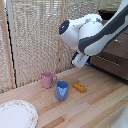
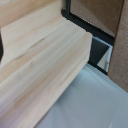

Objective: Propose to navigate your clamp on the clench of the first drawer. Use gentle force to register to the cabinet. Send posterior your swing mandate till over it lurks, a cup of pink essence. Fortify your grip after aiming concentric with the pink cup’s periphery. Manoeuvre the pink towards the cabinet's top. Drop your compression till the cup is resting inside.

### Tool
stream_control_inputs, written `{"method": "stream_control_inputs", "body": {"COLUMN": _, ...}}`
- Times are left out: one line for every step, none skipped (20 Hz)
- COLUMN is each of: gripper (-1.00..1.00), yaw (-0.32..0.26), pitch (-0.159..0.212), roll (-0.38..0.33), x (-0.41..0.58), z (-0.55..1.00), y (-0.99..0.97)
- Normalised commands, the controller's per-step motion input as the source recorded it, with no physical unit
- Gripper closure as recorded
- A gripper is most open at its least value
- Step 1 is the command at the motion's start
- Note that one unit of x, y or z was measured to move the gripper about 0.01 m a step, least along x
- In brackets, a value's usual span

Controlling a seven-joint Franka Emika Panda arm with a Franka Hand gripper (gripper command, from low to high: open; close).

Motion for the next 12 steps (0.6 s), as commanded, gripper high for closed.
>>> {"method": "stream_control_inputs", "body": {"gripper": -1.00, "yaw": -0.193, "pitch": 0.000, "roll": 0.237, "x": 0.317, "z": 0.11, "y": 0.17}}
{"method": "stream_control_inputs", "body": {"gripper": -1.00, "yaw": -0.193, "pitch": 0.000, "roll": 0.237, "x": 0.320, "z": 0.11, "y": 0.17}}
{"method": "stream_control_inputs", "body": {"gripper": -1.00, "yaw": -0.193, "pitch": 0.000, "roll": 0.236, "x": 0.317, "z": 0.11, "y": 0.17}}
{"method": "stream_control_inputs", "body": {"gripper": -1.00, "yaw": -0.193, "pitch": 0.000, "roll": 0.234, "x": 0.320, "z": 0.11, "y": 0.17}}
{"method": "stream_control_inputs", "body": {"gripper": -1.00, "yaw": -0.193, "pitch": 0.000, "roll": 0.234, "x": 0.317, "z": 0.11, "y": 0.17}}
{"method": "stream_control_inputs", "body": {"gripper": -1.00, "yaw": -0.193, "pitch": 0.000, "roll": 0.235, "x": 0.320, "z": 0.11, "y": 0.17}}
{"method": "stream_control_inputs", "body": {"gripper": -1.00, "yaw": -0.193, "pitch": 0.000, "roll": 0.233, "x": 0.314, "z": 0.11, "y": 0.17}}
{"method": "stream_control_inputs", "body": {"gripper": -1.00, "yaw": -0.192, "pitch": 0.000, "roll": 0.236, "x": 0.320, "z": 0.11, "y": 0.17}}
{"method": "stream_control_inputs", "body": {"gripper": -1.00, "yaw": -0.190, "pitch": 0.000, "roll": 0.235, "x": 0.326, "z": 0.11, "y": 0.17}}
{"method": "stream_control_inputs", "body": {"gripper": -1.00, "yaw": -0.185, "pitch": 0.000, "roll": 0.229, "x": 0.340, "z": 0.11, "y": 0.17}}
{"method": "stream_control_inputs", "body": {"gripper": -1.00, "yaw": -0.171, "pitch": -0.005, "roll": 0.216, "x": 0.383, "z": 0.10, "y": 0.18}}
{"method": "stream_control_inputs", "body": {"gripper": -1.00, "yaw": -0.149, "pitch": -0.019, "roll": 0.191, "x": 0.457, "z": 0.09, "y": 0.18}}
